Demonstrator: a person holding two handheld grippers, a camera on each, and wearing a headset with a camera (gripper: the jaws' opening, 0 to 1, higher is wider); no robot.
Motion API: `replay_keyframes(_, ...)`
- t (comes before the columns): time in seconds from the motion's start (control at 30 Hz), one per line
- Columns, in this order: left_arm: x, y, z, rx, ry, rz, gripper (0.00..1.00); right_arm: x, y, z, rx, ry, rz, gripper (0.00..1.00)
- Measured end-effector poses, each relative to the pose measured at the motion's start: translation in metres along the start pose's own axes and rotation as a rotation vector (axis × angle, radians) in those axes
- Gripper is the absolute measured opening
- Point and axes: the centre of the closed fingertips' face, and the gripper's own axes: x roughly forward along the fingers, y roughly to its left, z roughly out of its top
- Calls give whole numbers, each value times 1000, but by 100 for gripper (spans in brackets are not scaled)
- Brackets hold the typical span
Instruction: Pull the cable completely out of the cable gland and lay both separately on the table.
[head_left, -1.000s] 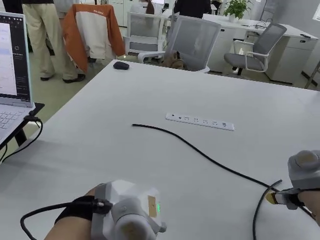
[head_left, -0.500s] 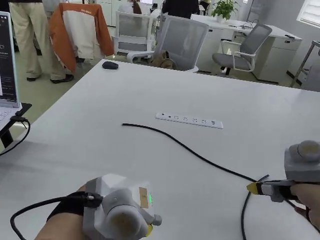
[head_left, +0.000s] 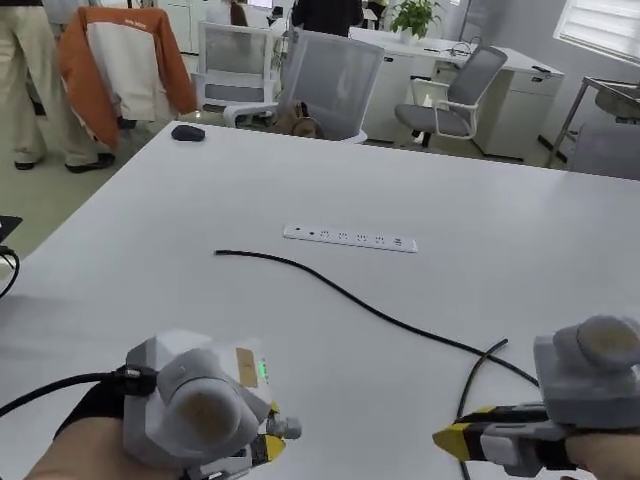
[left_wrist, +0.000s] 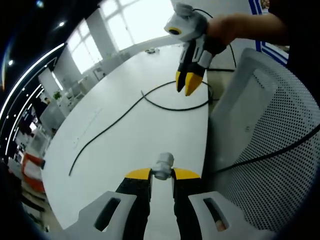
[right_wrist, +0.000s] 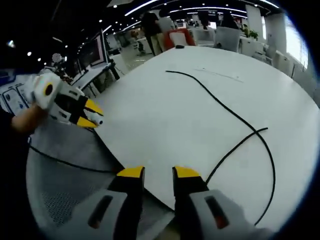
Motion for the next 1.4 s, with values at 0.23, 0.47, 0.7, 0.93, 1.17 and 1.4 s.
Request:
replay_keyframes(0.23, 9, 5, 5, -27, -7, -58, 17, -11, 54, 5, -48, -34, 42, 24)
replay_keyframes(0.47, 25, 15, -9, -115, 15, -98, 17, -13, 68, 3, -86, -30, 31, 25)
replay_keyframes(0.7, 51, 24, -32, -181, 46, -164, 17, -16, 68, 4, -97, -32, 19, 25)
replay_keyframes(0.93, 80, 35, -68, -245, 91, -137, 17, -20, 60, 5, -65, -62, -3, 22)
replay_keyframes(1.17, 99, 28, -70, -205, 127, -172, 17, -24, 58, -3, -53, -49, -15, 22)
replay_keyframes(1.4, 110, 26, -83, -202, 185, -178, 17, -34, 51, 5, -70, -55, -41, 22)
